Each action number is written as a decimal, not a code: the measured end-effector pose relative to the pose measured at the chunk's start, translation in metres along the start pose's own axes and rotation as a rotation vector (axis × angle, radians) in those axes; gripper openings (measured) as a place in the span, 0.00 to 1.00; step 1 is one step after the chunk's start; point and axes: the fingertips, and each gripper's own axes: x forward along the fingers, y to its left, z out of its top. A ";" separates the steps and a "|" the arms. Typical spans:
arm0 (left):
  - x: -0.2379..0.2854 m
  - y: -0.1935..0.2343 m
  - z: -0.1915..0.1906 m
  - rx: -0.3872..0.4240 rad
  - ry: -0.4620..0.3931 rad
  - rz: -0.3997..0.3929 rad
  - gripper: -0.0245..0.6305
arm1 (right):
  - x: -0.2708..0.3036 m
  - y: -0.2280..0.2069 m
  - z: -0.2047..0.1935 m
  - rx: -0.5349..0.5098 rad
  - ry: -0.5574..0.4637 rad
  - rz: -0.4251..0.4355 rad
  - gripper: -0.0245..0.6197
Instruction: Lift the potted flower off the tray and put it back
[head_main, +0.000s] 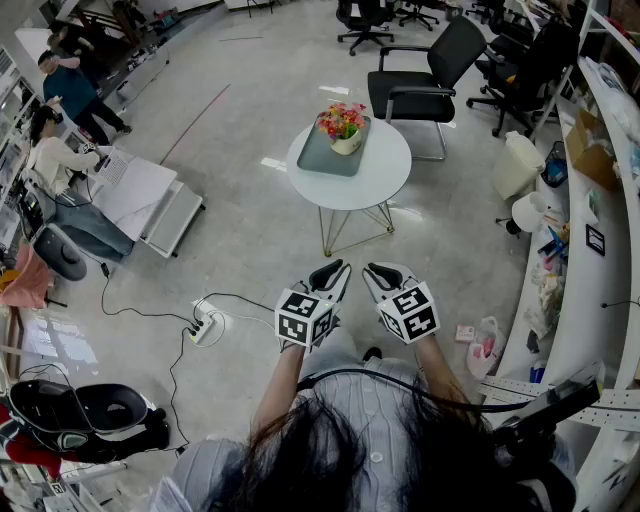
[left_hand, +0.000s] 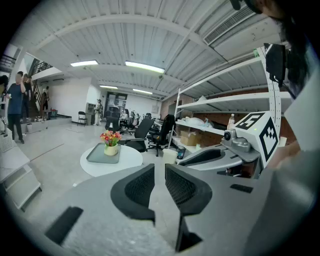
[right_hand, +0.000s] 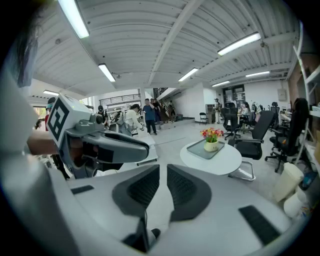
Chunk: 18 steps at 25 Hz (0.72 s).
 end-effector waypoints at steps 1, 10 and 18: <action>0.000 0.000 0.000 0.003 0.000 0.000 0.13 | 0.000 -0.001 0.000 0.000 -0.002 -0.001 0.14; 0.001 -0.002 -0.004 0.013 0.016 -0.007 0.13 | -0.001 -0.004 -0.001 0.014 -0.008 -0.012 0.14; 0.001 -0.007 -0.009 0.012 0.029 -0.010 0.13 | -0.004 -0.007 -0.004 0.048 -0.035 -0.011 0.14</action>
